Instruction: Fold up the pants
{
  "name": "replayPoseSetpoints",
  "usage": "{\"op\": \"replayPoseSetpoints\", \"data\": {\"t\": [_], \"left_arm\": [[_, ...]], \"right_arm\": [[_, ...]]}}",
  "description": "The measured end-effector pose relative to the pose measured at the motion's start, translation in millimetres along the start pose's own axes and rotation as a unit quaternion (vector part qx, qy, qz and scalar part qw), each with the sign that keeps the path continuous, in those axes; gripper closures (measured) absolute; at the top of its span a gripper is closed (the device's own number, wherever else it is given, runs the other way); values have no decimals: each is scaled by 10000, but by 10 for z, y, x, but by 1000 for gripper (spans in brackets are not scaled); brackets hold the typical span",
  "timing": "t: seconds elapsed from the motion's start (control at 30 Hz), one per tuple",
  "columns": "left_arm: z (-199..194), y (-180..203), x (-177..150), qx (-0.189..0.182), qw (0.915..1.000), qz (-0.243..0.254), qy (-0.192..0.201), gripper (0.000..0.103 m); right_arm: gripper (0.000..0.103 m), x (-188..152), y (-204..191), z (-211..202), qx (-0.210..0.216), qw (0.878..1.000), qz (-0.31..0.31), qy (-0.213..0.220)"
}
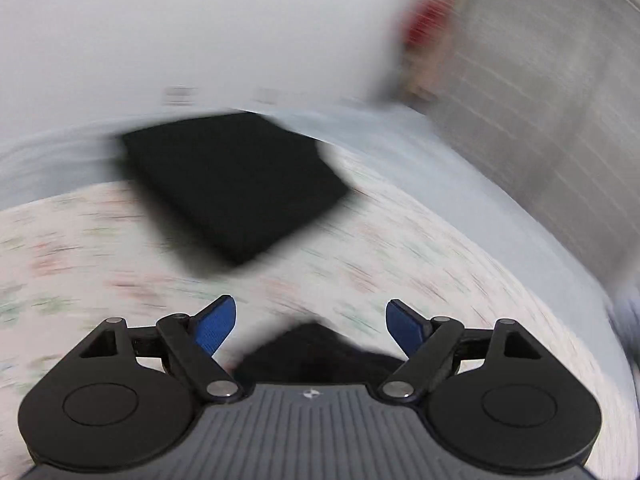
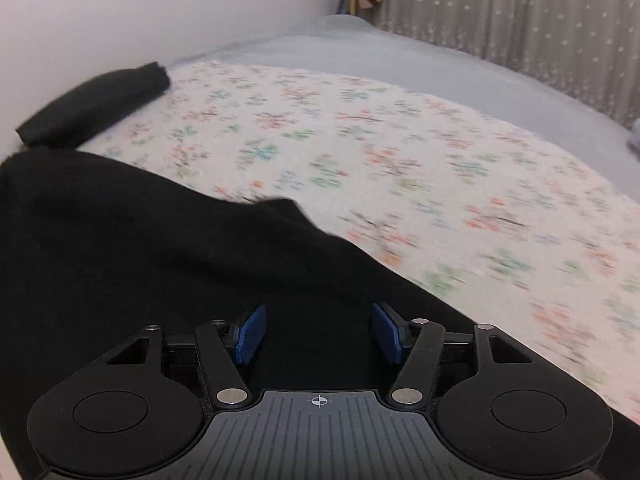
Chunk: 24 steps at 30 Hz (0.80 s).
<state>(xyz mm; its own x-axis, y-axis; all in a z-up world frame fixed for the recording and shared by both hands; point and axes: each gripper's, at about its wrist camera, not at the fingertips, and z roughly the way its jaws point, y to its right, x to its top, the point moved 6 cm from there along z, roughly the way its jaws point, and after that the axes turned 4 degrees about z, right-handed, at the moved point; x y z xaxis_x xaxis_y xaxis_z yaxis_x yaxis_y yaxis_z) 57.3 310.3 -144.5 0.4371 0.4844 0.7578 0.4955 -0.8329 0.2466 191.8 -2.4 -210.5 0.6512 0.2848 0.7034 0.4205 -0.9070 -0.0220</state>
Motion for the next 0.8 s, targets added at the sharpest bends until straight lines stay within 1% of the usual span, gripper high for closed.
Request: {"op": "replayPoseSetpoints", "data": {"t": [0.07, 0.13, 0.17, 0.23, 0.3, 0.37, 0.4, 0.43, 0.47, 0.5, 0.53, 0.57, 0.6, 0.63, 0.73, 0.77, 0.8], "left_arm": [[132, 401, -174, -597, 9960, 508, -416, 14], [267, 733, -364, -959, 9889, 826, -777, 14], [331, 867, -446, -1071, 9855, 938, -920, 15], [447, 1055, -567, -1241, 9803, 1056, -1119, 15], [556, 1242, -708, -1374, 9728, 1310, -1327, 15], [650, 1392, -846, -1307, 9658, 1679, -1480, 15], [656, 1423, -913, -1232, 9633, 1842, -1516, 15], [662, 1446, -1000, -1175, 9606, 1989, -1543, 15], [670, 1494, -1044, -1172, 9581, 2081, -1580, 15], [679, 1560, -1084, -1233, 9555, 2139, -1615, 15], [656, 1617, -1108, -1342, 9528, 2183, -1630, 15], [648, 1694, -1151, -1456, 9496, 2243, -1634, 15], [641, 1776, -1191, -1560, 9457, 2338, -1633, 15], [611, 1849, -1259, -1656, 9409, 2475, -1615, 15], [623, 2089, -1435, -1857, 9238, 2893, -1687, 15], [667, 2149, -1485, -1856, 9200, 2990, -1724, 15], [713, 2216, -1513, -1784, 9184, 3078, -1730, 15]], "right_arm": [[44, -102, 319, -197, -240, 9997, 22, -26], [44, -249, 746, -375, -451, 9987, 239, -85], [44, -328, 1004, -498, -528, 9971, 529, -111], [43, -501, 1458, -796, -610, 9925, 1059, -72], [43, -697, 1760, -1091, -629, 9868, 1488, 125], [39, -932, 1984, -1240, -593, 9785, 1960, 230], [39, -1064, 2076, -1242, -658, 9746, 2138, 112], [39, -1229, 2181, -1168, -864, 9702, 2256, -211], [40, -1298, 2237, -1142, -1028, 9703, 2170, -292], [40, -1299, 2251, -1159, -1033, 9724, 2080, -221], [40, -1280, 2274, -1169, -1035, 9712, 2131, -249], [39, -1254, 2296, -1183, -1158, 9676, 2229, -266], [39, -1239, 2300, -1178, -1298, 9647, 2271, -298], [39, -1228, 2295, -1162, -1372, 9645, 2229, -349], [34, -1209, 2263, -1096, -1451, 9647, 2157, -427], [33, -1202, 2264, -1084, -1450, 9636, 2202, -436], [33, -1198, 2267, -1075, -1443, 9624, 2261, -439]]}}
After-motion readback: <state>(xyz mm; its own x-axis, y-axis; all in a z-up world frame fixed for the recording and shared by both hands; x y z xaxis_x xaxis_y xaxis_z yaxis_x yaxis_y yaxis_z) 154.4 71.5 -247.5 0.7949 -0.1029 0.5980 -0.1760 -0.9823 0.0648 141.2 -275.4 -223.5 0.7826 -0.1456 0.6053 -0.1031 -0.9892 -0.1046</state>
